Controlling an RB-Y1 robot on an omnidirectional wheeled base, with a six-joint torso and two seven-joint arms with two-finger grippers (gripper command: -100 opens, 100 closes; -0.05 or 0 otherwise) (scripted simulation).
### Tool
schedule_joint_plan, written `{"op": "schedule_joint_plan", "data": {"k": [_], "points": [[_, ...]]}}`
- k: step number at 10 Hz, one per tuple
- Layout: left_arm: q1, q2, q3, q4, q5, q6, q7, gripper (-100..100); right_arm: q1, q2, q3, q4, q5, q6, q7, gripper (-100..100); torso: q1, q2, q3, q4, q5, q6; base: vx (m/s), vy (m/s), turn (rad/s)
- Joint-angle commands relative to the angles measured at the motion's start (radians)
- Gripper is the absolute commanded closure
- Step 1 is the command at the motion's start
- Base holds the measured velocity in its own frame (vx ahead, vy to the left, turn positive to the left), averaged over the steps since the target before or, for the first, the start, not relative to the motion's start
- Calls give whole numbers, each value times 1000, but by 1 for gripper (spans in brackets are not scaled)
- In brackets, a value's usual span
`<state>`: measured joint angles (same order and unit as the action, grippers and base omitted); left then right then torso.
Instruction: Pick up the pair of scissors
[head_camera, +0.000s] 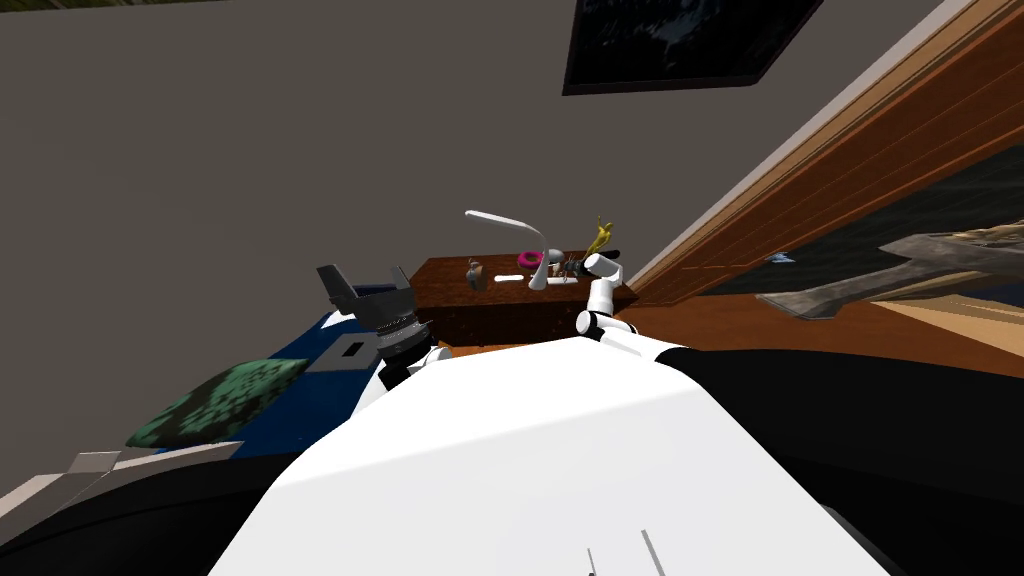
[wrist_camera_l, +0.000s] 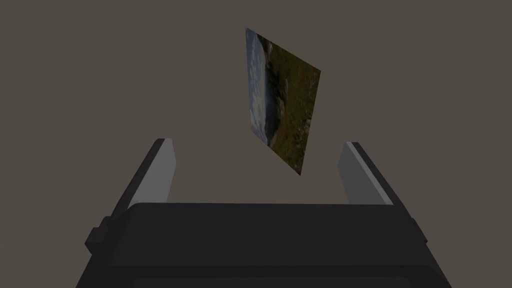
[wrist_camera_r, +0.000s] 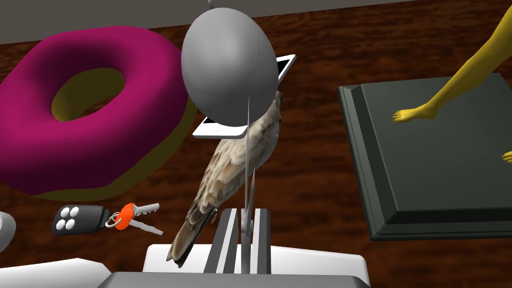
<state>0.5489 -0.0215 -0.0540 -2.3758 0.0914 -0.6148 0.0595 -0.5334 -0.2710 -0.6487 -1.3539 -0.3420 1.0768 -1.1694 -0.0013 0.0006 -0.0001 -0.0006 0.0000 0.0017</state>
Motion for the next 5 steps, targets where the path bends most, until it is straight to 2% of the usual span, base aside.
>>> {"op": "schedule_joint_plan", "data": {"k": [1, 2, 3, 4, 5], "points": [[0, 0, 0, 0, 0, 0, 0, 0, -5, 34, 50, -21, 27, 2, -50, 100, 0, 0, 0, 0, 0, 0, 12, -88, -366], [0, 0, 0, 0, 0, 0, 0, 0, -5, 34, 70, -21, 27, 2, -51, 100, -4, 1, 0, -1, -1, 3, 4, -70, -134], [0, 0, 0, 0, 0, 0, 0, 0, -14, 56, 104, -23, 45, -3, -85, 100, -5, 1, 0, 0, -1, 1, -2, -83, -163], [0, 0, 0, 0, 0, 0, 0, 0, -14, 56, 121, -23, 45, -3, -85, 100, -5, 0, 0, -1, -1, 1, 1, -56, -83], [0, 0, 0, 0, 0, 0, 0, 0, -24, 78, 159, -26, 64, -7, -119, 100, -3, 0, -1, -1, -1, 0, 2, -56, -228]]}}
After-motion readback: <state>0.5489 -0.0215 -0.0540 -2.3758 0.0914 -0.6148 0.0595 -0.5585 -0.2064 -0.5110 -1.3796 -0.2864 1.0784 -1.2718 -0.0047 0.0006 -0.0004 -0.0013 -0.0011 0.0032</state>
